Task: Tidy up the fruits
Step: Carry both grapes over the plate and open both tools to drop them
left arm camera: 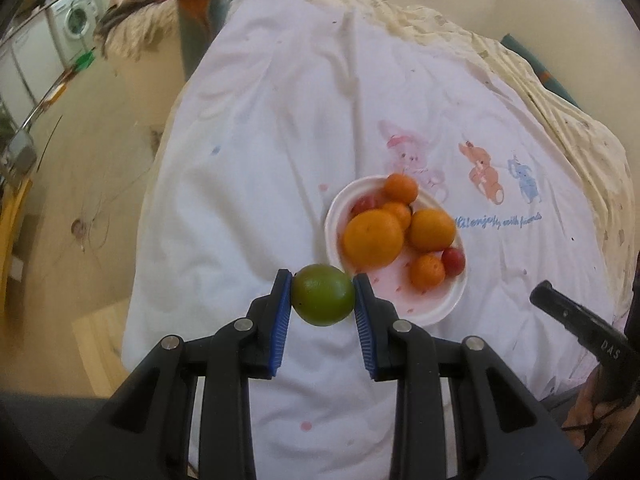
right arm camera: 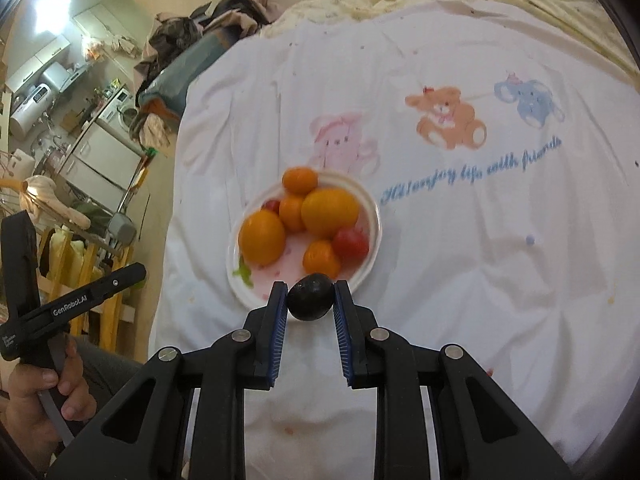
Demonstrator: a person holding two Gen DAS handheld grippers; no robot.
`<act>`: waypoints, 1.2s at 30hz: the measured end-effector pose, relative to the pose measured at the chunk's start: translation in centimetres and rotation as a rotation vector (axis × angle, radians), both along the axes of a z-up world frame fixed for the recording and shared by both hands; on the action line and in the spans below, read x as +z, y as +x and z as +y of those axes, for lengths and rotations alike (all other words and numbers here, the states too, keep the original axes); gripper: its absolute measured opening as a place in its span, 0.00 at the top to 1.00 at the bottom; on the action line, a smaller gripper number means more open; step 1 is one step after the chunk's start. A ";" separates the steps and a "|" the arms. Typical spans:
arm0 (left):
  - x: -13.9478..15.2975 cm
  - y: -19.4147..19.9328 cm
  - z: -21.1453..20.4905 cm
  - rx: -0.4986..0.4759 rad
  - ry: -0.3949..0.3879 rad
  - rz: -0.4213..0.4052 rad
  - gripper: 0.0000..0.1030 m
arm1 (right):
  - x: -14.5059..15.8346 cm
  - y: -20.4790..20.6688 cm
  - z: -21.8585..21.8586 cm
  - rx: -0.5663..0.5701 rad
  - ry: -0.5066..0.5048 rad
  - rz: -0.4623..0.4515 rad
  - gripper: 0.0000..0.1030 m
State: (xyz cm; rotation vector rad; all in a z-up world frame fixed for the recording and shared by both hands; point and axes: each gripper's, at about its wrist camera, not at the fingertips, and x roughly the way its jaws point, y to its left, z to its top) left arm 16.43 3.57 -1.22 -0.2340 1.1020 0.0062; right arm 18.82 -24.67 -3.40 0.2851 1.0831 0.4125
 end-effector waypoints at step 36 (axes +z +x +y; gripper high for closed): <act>-8.3 5.5 -6.5 -0.180 -0.027 0.208 0.74 | -7.6 7.9 2.2 0.004 0.165 0.193 0.47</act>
